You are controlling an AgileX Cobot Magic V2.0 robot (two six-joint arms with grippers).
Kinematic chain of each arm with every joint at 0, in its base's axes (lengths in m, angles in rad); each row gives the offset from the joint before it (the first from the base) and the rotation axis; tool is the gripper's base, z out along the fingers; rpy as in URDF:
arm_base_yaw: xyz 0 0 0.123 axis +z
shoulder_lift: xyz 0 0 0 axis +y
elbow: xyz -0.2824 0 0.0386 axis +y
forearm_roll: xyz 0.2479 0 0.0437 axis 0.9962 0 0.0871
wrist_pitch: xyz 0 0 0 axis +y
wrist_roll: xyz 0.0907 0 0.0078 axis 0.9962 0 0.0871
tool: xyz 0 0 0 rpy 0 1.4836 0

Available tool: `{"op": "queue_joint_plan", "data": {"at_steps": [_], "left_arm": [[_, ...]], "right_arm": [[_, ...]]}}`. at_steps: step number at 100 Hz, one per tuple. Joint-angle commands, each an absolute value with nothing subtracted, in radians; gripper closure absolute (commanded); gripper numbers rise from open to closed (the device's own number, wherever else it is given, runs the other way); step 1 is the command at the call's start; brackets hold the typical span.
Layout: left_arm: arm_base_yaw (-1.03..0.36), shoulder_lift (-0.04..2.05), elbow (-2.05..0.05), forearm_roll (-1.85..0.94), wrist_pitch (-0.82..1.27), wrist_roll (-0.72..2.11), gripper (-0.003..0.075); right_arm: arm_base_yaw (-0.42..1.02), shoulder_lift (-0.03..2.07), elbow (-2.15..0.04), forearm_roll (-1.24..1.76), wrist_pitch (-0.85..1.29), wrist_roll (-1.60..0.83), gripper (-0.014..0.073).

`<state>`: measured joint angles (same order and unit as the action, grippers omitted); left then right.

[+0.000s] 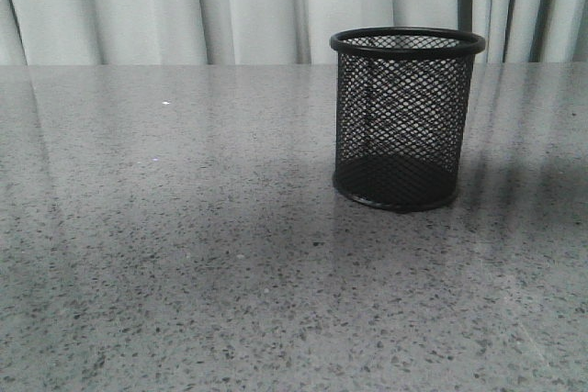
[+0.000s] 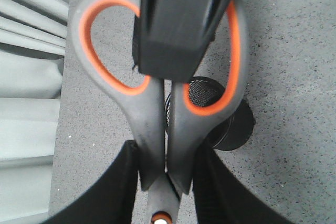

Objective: Put scissors into bucket

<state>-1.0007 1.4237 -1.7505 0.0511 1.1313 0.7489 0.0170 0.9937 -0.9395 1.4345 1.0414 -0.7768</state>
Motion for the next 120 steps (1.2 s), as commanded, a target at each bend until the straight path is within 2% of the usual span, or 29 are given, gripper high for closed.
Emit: {"op": "queue_joint_plan", "data": {"at_steps": [1, 21, 25, 31, 41, 53, 61, 70, 93, 106, 120], "left_arm": [[-1.010, 1.408, -1.782, 0.054, 1.067, 0.733, 0.0730], [-1.010, 1.428, -1.782, 0.054, 1.077, 0.733, 0.0727], [-1.010, 1.431, -1.782, 0.054, 1.082, 0.733, 0.0717], [-1.010, 1.439, -1.782, 0.054, 1.091, 0.731, 0.0681], [-1.008, 1.441, -1.782, 0.054, 1.103, 0.703, 0.0554], [-1.008, 1.439, -1.782, 0.058, 1.101, 0.690, 0.0309], [-1.006, 1.437, -1.782, 0.064, 1.101, 0.686, 0.0211], [-1.004, 1.437, -1.782, 0.092, 1.098, 0.634, 0.0213], [-0.988, 1.419, -1.786, 0.370, 1.126, 0.311, 0.0249], [-0.891, 1.395, -1.824, 0.366, 1.193, 0.182, 0.0249], [-0.720, 1.333, -1.841, 0.290, 1.206, 0.162, 0.0249]], "right_arm": [[0.017, 0.989, -0.972, 1.490, 1.035, -0.812, 0.0337], [0.017, 0.989, -0.972, 1.497, 1.033, -0.829, 0.0640], [0.017, 0.989, -0.972, 1.497, 1.033, -0.829, 0.0672], [0.017, 0.989, -0.972, 1.497, 1.035, -0.829, 0.0669], [0.017, 0.989, -0.972, 1.497, 1.039, -0.829, 0.0669], [0.017, 0.990, -0.972, 1.497, 1.039, -0.829, 0.0668], [0.017, 0.994, -0.972, 1.497, 1.039, -0.829, 0.0668], [0.017, 0.997, -0.972, 1.497, 1.039, -0.829, 0.0666], [0.017, 0.997, -0.976, 1.485, 1.008, -0.829, 0.0659], [0.013, 0.997, -0.976, 1.465, 0.973, -0.829, 0.0659], [0.012, 0.997, -1.025, 1.345, 0.950, -0.812, 0.0641]]}}
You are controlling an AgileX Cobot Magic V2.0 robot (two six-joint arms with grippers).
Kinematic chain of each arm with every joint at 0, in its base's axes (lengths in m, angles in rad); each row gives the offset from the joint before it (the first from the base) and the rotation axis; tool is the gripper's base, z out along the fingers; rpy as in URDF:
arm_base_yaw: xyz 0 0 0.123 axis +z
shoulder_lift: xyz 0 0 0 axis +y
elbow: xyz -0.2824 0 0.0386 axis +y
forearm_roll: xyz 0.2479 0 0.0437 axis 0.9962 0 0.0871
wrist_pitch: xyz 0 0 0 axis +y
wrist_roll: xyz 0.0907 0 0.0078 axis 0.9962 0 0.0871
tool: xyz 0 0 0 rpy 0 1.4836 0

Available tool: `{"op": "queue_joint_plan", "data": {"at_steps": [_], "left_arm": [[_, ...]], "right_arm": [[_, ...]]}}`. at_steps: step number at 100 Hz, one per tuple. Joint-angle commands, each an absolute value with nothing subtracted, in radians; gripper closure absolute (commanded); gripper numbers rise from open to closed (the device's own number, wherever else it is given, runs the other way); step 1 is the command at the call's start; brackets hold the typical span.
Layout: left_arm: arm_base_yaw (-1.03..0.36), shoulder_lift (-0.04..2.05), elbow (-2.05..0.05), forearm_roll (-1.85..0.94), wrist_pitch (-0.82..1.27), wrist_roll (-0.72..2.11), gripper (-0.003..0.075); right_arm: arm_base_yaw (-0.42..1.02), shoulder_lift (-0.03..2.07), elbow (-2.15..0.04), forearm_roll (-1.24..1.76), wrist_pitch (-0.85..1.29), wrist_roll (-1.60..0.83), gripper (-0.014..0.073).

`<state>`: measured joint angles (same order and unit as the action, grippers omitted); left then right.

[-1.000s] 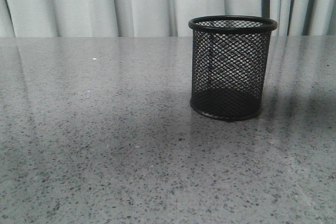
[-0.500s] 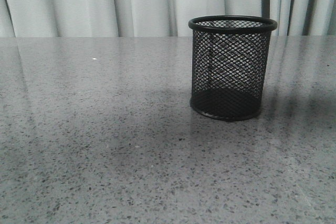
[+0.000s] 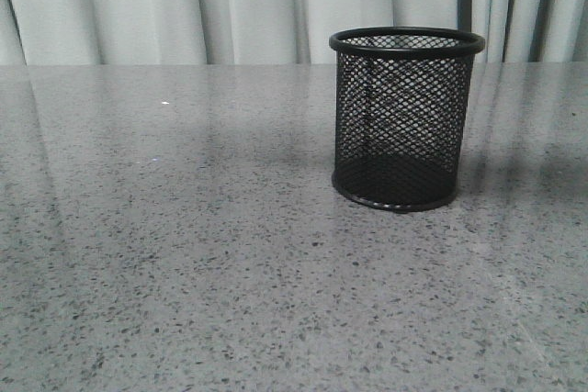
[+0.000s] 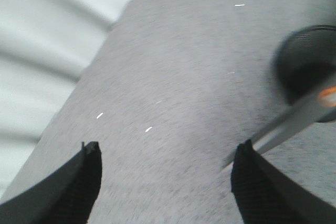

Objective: Put scissors into bucket

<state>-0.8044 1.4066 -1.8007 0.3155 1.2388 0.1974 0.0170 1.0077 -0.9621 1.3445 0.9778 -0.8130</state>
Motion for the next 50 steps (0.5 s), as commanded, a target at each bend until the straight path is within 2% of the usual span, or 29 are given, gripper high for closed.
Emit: {"op": "queue_joint_plan", "data": {"at_steps": [1, 29, 50], "left_arm": [[-0.703, 1.330, -1.841, 0.284, 1.206, 0.162, 0.0249], [-0.380, 1.183, -1.841, 0.167, 1.204, 0.162, 0.0249], [-0.244, 1.093, -1.841, 0.070, 1.192, 0.165, 0.0249]], "right_arm": [[0.012, 0.997, -1.033, 1.332, 0.948, -0.809, 0.0641], [0.012, 1.000, -1.253, 0.903, 0.939, -0.546, 0.0641], [0.012, 1.000, -1.376, 0.583, 1.079, -0.334, 0.0641]]}}
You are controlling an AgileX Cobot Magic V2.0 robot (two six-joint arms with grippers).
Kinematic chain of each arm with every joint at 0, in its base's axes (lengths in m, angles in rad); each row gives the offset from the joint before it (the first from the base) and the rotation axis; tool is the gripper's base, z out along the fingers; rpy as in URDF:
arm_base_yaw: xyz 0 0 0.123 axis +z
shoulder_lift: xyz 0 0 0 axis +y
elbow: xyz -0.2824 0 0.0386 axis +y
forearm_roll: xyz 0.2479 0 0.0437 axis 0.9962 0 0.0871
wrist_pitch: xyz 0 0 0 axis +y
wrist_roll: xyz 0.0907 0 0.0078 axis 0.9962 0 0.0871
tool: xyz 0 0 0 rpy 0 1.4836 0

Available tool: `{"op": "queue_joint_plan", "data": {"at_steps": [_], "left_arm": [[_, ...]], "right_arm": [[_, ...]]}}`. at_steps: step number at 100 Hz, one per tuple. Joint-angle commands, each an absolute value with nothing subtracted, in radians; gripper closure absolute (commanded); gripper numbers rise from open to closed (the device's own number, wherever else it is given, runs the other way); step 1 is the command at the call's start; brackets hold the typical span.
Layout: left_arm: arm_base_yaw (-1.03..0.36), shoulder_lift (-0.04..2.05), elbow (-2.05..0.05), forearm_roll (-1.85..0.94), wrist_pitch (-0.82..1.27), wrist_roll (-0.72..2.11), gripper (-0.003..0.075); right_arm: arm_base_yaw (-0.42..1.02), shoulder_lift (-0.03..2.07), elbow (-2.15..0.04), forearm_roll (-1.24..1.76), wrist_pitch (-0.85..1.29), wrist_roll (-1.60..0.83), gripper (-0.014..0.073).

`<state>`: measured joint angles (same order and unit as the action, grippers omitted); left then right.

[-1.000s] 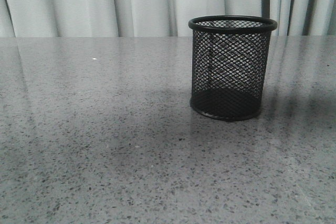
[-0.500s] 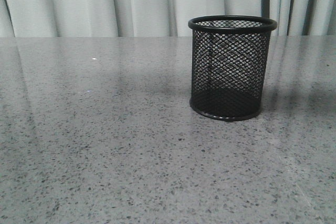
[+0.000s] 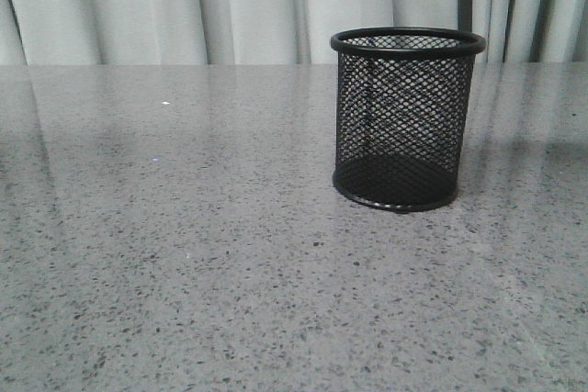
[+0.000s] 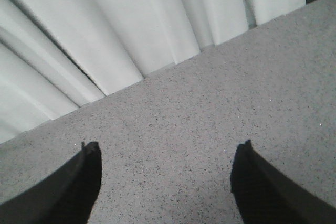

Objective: Put scissors into bucket

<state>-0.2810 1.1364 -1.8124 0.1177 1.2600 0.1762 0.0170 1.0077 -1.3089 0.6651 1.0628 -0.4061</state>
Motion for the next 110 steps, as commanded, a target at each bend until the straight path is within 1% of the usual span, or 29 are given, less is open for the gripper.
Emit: {"op": "queue_joint_plan", "data": {"at_steps": [1, 11, 23, 62, 110], "left_arm": [[-0.243, 1.088, -1.841, 0.067, 1.189, 0.165, 0.0249], [-0.240, 1.063, -1.839, 0.067, 1.173, 0.168, 0.0249], [-0.240, 1.053, -1.839, 0.067, 1.173, 0.168, 0.0249], [-0.240, 1.051, -1.839, 0.028, 1.177, 0.168, 0.0249], [-0.240, 1.060, -1.839, 0.028, 1.161, 0.168, 0.0249]], "right_arm": [[0.012, 1.000, -1.378, 0.578, 1.085, -0.328, 0.0641], [0.012, 1.007, -1.394, 0.556, 1.173, -0.326, 0.0641], [0.030, 1.039, -1.394, 0.548, 1.228, -0.326, 0.0641], [0.098, 1.174, -1.394, 0.536, 1.204, -0.326, 0.0641], [0.109, 1.301, -1.394, 0.535, 1.181, -0.333, 0.0641]]}}
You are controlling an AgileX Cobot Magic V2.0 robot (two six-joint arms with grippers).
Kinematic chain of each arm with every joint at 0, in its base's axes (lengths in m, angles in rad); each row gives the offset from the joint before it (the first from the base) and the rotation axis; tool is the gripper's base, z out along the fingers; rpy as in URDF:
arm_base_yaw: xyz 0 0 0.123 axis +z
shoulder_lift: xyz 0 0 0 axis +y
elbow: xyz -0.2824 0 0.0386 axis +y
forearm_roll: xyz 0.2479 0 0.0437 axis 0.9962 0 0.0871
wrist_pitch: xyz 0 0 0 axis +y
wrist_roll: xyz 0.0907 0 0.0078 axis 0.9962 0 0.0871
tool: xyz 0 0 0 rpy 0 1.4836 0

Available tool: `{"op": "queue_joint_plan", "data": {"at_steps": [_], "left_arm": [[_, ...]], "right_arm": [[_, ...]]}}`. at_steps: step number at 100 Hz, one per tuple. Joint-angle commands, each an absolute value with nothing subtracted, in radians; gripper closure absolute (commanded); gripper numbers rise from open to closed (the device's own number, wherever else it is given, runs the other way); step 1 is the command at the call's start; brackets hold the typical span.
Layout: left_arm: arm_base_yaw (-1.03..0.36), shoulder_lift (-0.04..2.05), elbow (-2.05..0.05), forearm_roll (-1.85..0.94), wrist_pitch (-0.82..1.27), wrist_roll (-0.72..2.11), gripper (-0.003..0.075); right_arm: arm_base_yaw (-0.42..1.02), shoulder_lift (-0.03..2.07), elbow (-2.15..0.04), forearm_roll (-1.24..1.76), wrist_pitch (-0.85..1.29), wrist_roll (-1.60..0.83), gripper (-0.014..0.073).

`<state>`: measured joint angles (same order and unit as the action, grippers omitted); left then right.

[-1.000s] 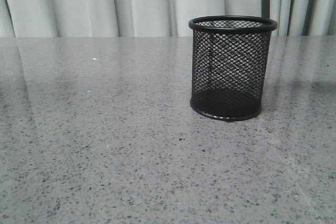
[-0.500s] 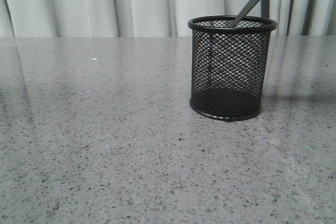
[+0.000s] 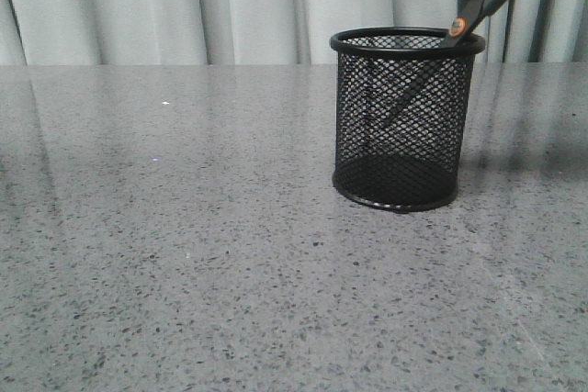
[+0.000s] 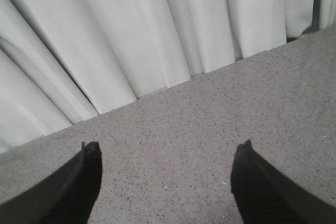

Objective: Put scissors into bucket

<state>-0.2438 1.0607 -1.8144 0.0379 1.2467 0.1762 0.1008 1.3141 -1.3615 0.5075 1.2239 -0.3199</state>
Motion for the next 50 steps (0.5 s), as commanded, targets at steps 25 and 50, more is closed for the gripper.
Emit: {"op": "queue_joint_plan", "data": {"at_steps": [25, 50], "left_arm": [[-0.240, 1.076, -1.839, 0.028, 1.160, 0.168, 0.0249], [-0.240, 1.076, -1.839, 0.028, 1.154, 0.169, 0.0249]], "right_arm": [[0.136, 1.320, -1.394, 0.535, 1.173, -0.341, 0.0641], [0.136, 1.349, -1.394, 0.535, 1.194, -0.341, 0.0641]]}}
